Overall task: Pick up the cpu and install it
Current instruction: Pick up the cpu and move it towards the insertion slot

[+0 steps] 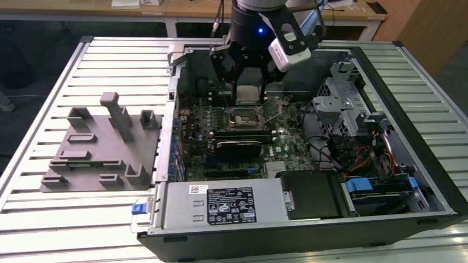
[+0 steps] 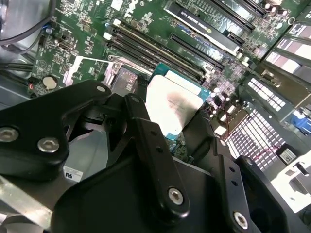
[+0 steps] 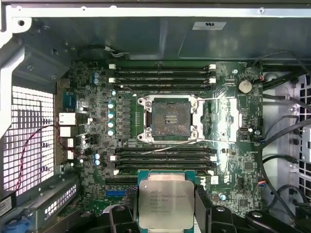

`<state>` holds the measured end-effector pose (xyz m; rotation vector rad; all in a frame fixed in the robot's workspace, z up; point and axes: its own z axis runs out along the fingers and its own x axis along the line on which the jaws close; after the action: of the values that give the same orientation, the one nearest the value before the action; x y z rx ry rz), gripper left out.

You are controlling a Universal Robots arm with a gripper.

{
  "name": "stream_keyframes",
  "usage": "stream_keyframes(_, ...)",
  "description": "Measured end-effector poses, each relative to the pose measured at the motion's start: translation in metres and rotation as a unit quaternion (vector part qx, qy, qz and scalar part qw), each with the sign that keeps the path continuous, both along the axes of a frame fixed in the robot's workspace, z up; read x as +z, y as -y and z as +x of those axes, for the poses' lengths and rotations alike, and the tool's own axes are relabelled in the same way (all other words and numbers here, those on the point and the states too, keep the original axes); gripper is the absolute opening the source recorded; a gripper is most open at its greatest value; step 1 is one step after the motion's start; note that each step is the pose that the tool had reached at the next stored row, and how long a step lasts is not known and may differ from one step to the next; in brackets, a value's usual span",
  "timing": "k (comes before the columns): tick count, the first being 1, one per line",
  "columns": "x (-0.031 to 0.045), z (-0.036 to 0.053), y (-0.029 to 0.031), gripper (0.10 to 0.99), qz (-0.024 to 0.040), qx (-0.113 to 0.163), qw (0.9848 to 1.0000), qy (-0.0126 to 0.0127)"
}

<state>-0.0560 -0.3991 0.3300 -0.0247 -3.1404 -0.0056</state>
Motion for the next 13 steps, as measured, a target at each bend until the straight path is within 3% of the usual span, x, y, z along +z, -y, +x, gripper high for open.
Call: stream_keyframes(13,-0.0178,0.0039,0.0000,0.545,0.0000,0.000,1.0000,-0.0064)
